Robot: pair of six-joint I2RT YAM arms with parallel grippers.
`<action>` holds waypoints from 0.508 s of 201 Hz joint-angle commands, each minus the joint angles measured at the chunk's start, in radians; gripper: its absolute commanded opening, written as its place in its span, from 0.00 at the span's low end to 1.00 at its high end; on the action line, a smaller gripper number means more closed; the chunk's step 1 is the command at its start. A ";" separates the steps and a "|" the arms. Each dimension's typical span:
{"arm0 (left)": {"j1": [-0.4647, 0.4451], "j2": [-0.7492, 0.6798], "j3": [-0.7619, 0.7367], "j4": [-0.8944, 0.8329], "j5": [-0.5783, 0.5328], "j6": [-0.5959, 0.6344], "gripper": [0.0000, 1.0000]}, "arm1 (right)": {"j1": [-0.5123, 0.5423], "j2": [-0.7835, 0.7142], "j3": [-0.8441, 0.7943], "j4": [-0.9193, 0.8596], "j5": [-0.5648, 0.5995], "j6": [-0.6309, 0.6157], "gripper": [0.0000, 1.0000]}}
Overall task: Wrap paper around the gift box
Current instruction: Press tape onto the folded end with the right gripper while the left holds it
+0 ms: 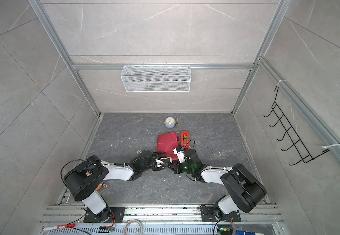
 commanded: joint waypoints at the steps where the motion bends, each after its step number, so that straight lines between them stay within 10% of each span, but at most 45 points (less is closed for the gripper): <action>1: 0.022 0.028 -0.004 -0.089 -0.022 -0.045 0.67 | 0.004 0.009 0.012 -0.011 0.022 0.004 0.00; 102: 0.023 0.027 -0.003 -0.090 -0.021 -0.045 0.67 | 0.004 0.038 0.038 -0.032 0.047 0.027 0.01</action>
